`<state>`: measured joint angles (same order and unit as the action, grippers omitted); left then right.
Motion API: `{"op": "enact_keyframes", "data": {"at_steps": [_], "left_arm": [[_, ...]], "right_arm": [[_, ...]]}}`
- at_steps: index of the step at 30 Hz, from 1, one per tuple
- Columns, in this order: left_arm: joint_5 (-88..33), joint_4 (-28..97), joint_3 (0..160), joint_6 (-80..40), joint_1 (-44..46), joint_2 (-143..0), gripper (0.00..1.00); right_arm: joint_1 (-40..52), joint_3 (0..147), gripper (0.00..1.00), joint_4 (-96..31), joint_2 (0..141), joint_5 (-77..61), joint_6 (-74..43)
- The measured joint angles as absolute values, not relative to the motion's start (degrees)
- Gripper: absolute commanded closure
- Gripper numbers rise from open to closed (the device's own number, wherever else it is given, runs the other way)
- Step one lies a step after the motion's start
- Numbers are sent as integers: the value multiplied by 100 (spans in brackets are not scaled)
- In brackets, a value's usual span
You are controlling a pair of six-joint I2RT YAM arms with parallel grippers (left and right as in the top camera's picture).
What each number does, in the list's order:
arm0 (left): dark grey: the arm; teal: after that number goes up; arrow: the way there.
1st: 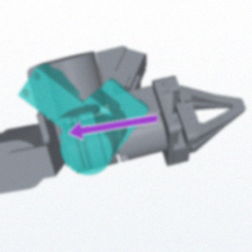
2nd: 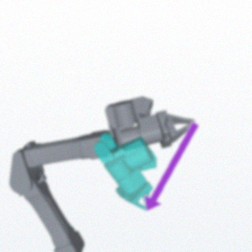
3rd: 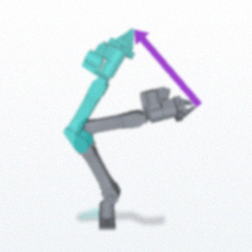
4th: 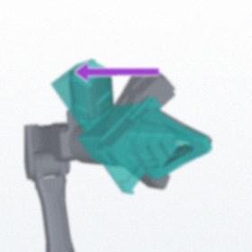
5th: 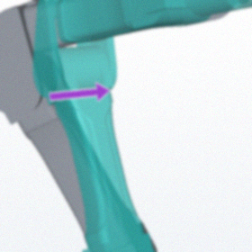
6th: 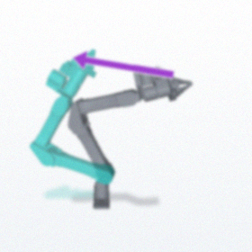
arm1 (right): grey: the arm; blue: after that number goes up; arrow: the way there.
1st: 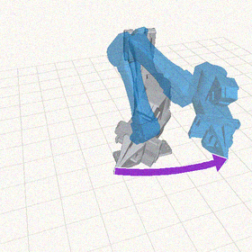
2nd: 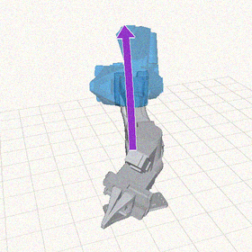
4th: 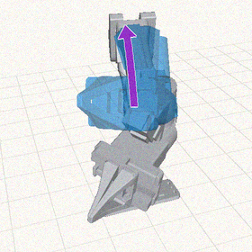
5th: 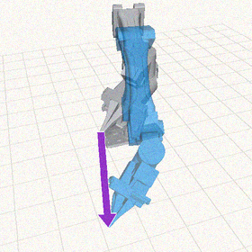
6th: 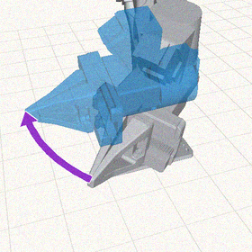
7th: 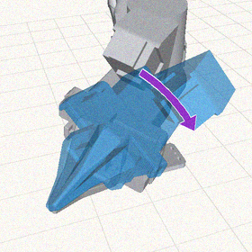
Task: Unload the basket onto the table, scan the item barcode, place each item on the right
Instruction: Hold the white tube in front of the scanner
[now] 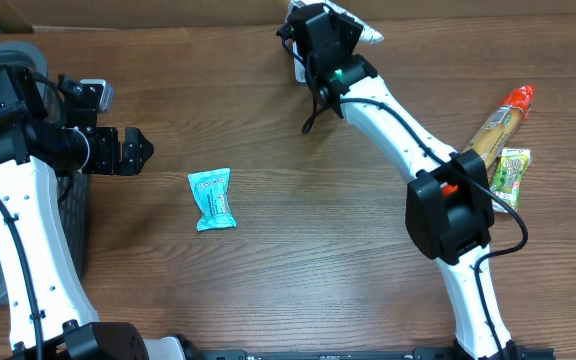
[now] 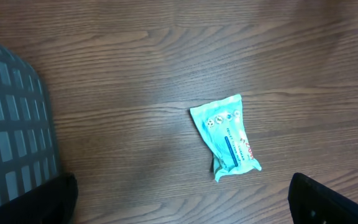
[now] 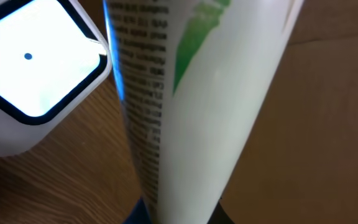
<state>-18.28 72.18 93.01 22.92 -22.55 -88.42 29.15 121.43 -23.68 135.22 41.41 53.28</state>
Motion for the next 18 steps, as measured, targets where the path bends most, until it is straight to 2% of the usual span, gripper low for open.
{"op": "enact_keyframes", "data": {"at_steps": [18], "left_arm": [[-1828,7218,9303,2294,-2252,-8842,0]], "right_arm": [[2480,12143,96,-1966,14123,3691,5509]]}}
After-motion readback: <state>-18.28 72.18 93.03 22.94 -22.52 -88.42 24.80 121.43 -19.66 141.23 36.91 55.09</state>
